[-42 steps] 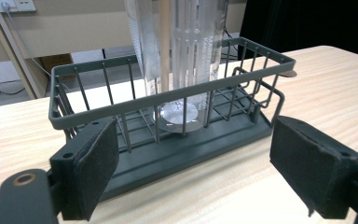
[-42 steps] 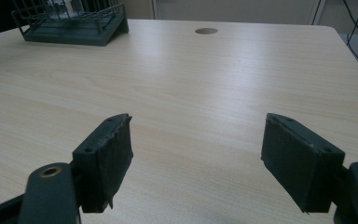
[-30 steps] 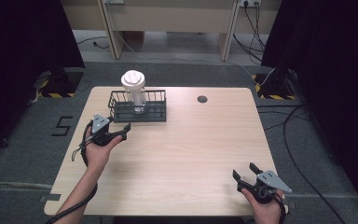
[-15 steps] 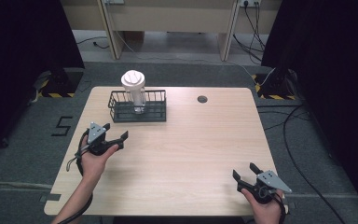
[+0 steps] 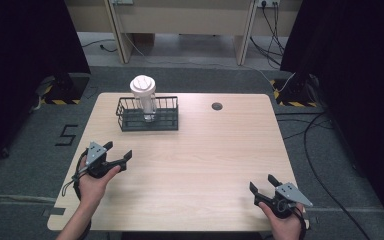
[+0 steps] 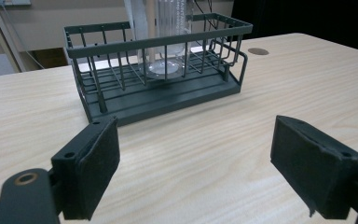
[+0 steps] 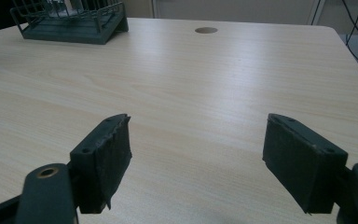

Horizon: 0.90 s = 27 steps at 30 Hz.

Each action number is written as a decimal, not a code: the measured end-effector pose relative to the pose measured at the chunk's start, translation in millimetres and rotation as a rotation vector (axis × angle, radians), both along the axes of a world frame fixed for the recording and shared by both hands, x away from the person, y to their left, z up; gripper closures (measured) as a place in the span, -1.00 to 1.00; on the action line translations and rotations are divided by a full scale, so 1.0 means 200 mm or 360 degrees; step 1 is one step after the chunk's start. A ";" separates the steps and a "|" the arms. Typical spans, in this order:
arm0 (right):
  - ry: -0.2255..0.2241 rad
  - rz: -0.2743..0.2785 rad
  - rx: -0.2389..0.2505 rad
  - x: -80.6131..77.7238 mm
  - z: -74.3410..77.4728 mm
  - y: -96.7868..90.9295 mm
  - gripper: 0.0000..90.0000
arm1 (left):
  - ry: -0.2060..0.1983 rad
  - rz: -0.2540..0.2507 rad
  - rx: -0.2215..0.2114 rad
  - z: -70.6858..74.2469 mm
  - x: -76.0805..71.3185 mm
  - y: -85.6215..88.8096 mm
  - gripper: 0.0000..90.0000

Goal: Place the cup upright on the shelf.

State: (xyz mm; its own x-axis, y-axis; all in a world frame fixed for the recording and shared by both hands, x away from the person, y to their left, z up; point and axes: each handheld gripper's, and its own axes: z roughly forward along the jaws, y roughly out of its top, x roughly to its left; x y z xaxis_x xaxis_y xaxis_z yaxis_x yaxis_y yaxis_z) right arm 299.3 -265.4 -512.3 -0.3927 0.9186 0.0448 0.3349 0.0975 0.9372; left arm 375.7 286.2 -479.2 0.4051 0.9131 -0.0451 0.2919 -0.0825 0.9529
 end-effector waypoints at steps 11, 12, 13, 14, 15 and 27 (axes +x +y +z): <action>-0.0001 -0.0002 -0.0002 0.00 0.00 0.00 -0.47 | 0.0025 0.0020 -0.0002 -0.06 -0.10 0.05 -0.66; 0.0000 -0.0002 -0.0001 0.00 0.00 0.00 -0.47 | 0.0030 0.0023 0.0000 -0.07 -0.11 0.06 -0.66; -0.0001 -0.0003 -0.0002 0.00 0.00 0.00 -0.47 | 0.0033 0.0024 -0.0001 -0.07 -0.12 0.06 -0.66; -0.0001 -0.0003 -0.0003 0.00 0.00 0.00 -0.47 | 0.0037 0.0028 -0.0001 -0.08 -0.13 0.07 -0.66; -0.0005 -0.0002 -0.0008 0.00 0.00 0.00 -0.47 | 0.0038 0.0028 0.0002 -0.08 -0.14 0.07 -0.66; -0.0004 -0.0003 -0.0011 0.00 0.00 0.00 -0.47 | 0.0056 0.0058 -0.0023 -0.15 -0.20 0.10 -0.66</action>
